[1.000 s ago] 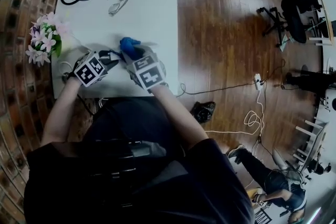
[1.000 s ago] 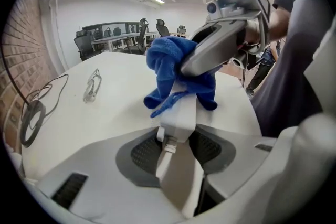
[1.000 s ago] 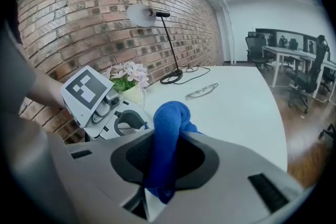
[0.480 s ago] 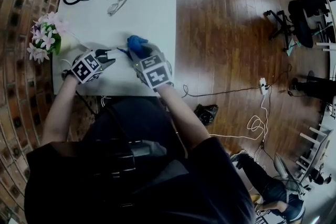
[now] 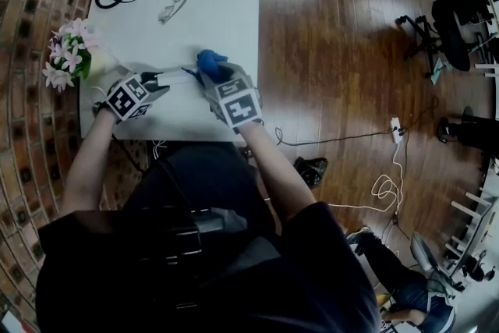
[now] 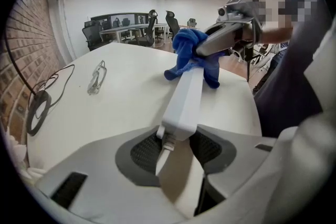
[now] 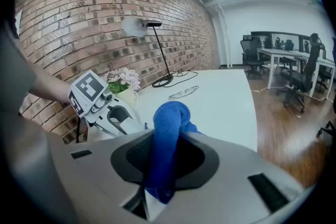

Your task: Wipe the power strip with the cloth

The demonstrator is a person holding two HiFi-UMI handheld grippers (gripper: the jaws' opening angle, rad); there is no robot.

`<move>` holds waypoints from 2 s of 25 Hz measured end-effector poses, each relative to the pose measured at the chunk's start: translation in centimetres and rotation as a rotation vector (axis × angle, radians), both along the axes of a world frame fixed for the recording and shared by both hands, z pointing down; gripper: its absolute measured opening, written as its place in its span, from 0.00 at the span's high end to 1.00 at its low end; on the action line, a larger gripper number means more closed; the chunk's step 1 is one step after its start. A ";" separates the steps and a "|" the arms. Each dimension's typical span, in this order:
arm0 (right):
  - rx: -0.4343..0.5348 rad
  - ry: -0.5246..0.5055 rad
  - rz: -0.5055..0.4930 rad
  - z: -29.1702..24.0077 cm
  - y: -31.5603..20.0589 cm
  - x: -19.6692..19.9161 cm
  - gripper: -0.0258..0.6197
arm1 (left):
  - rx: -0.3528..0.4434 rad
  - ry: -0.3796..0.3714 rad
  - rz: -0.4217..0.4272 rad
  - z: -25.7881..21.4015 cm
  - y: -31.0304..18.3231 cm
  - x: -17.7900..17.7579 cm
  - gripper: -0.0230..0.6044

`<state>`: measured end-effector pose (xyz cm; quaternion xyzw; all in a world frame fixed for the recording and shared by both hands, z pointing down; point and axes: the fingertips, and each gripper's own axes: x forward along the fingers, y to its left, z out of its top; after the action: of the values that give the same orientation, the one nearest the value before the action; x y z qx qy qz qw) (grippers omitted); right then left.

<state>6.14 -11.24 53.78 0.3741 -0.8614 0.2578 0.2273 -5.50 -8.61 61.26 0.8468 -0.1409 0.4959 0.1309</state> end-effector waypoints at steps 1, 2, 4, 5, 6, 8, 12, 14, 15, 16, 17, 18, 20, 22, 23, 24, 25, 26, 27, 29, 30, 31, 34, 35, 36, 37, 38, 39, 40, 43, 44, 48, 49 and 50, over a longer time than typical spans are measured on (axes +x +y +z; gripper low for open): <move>0.003 0.001 -0.001 0.0 0.0 0.2 0.83 | 0.003 -0.006 0.001 0.1 -0.1 -0.1 0.67; 0.005 0.001 -0.003 0.0 0.0 0.3 0.83 | 0.005 -0.011 0.000 0.2 -0.1 -0.2 0.67; 0.004 -0.001 -0.004 0.0 0.0 0.5 0.83 | 0.004 -0.022 -0.006 0.3 -0.1 -0.2 0.67; 0.004 -0.002 -0.003 0.0 0.0 0.7 0.83 | 0.003 -0.028 -0.009 0.3 -0.1 -0.2 0.67; 0.004 -0.003 -0.002 0.0 0.0 0.8 0.83 | 0.002 -0.033 -0.012 0.3 -0.1 -0.2 0.67; 0.007 -0.005 0.001 0.0 -0.1 1.2 0.83 | -0.004 -0.045 -0.015 0.3 -0.2 -0.1 0.67; 0.008 -0.014 0.013 0.1 -0.2 2.0 0.83 | -0.021 -0.064 -0.020 0.5 -0.2 -0.1 0.67; 0.005 -0.022 0.020 0.1 -0.3 2.3 0.83 | -0.028 -0.073 -0.024 0.5 -0.3 -0.2 0.67; 0.005 -0.026 0.022 0.1 -0.4 2.5 0.83 | -0.030 -0.077 -0.027 0.4 -0.3 -0.2 0.67; 0.004 -0.028 0.024 0.1 -0.4 2.7 0.83 | -0.031 -0.081 -0.031 0.4 -0.3 -0.2 0.67; 0.003 -0.030 0.026 0.0 -0.5 2.8 0.83 | -0.032 -0.083 -0.034 0.4 -0.3 -0.2 0.67; 0.000 -0.031 0.028 0.0 -0.5 3.0 0.83 | -0.033 -0.087 -0.036 0.4 -0.3 -0.1 0.67; -0.008 -0.033 0.034 0.0 -0.4 3.2 0.83 | -0.039 -0.097 -0.034 0.5 -0.3 -0.1 0.67; -0.014 -0.034 0.039 0.0 -0.5 3.4 0.83 | -0.045 -0.106 -0.027 0.4 -0.2 -0.1 0.67; -0.015 -0.035 0.043 0.0 -0.5 3.5 0.83 | -0.047 -0.108 -0.024 0.4 -0.2 -0.1 0.67; -0.016 -0.033 0.049 0.0 -0.5 3.6 0.83 | -0.048 -0.108 -0.021 0.4 -0.2 -0.1 0.67; -0.016 -0.028 0.060 0.1 -0.5 3.9 0.83 | -0.048 -0.106 -0.018 0.4 -0.1 0.0 0.67; -0.022 -0.021 0.078 0.3 -0.6 4.5 0.83 | -0.046 -0.102 -0.014 0.4 -0.1 0.0 0.67; -0.038 -0.017 0.101 0.6 -0.7 5.1 0.83 | -0.044 -0.098 -0.010 0.4 -0.1 0.1 0.67; -0.103 -0.044 0.155 1.4 -0.6 6.3 0.82 | -0.039 -0.091 0.001 0.4 -0.1 0.1 0.67; -0.130 -0.059 0.173 1.7 -0.4 6.7 0.82 | -0.039 -0.092 0.007 0.4 0.0 0.1 0.67; -0.139 -0.055 0.176 1.7 -0.3 6.8 0.82 | -0.040 -0.095 0.013 0.4 0.0 0.0 0.67; -0.118 0.018 0.160 1.3 -0.6 6.4 0.82 | -0.041 -0.106 0.037 0.3 -0.2 0.0 0.67; -0.118 0.032 0.163 1.3 -0.7 6.1 0.82 | -0.042 -0.109 0.042 0.3 -0.3 0.0 0.67; -0.116 0.043 0.171 1.3 -0.8 5.9 0.82 | -0.042 -0.115 0.041 0.4 -0.4 -0.1 0.67; -0.105 0.062 0.178 1.3 -1.0 5.6 0.82 | -0.043 -0.125 0.034 0.4 -0.6 -0.3 0.67; -0.089 0.090 0.184 1.3 -1.1 5.5 0.82 | -0.043 -0.137 0.023 0.5 -0.7 -0.6 0.67; -0.073 0.122 0.187 1.3 -1.1 5.4 0.82 | -0.045 -0.145 0.017 0.4 -0.8 -0.7 0.67; -0.065 0.148 0.190 1.2 -1.0 5.4 0.82 | -0.045 -0.149 0.017 0.4 -0.8 -0.7 0.67; -0.073 0.187 0.209 1.3 -0.8 5.3 0.82 | -0.040 -0.145 0.024 0.4 -0.8 -0.4 0.67; -0.070 0.193 0.216 1.2 -0.9 5.4 0.82 | -0.037 -0.142 0.025 0.4 -0.8 -0.4 0.67; -0.060 0.216 0.233 1.1 -0.9 5.2 0.82 | -0.044 -0.158 0.035 0.2 -0.6 -0.2 0.67; -0.062 0.219 0.236 1.1 -0.8 5.1 0.82 | -0.046 -0.160 0.037 0.1 -0.6 -0.1 0.67; -0.066 0.220 0.240 1.0 -0.7 5.0 0.82 | -0.046 -0.160 0.038 0.0 -0.5 -0.1 0.67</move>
<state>11.15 -11.94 54.77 0.4925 -0.7716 0.2687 0.2998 -5.55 -9.14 61.26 0.8038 -0.1235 0.5674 0.1291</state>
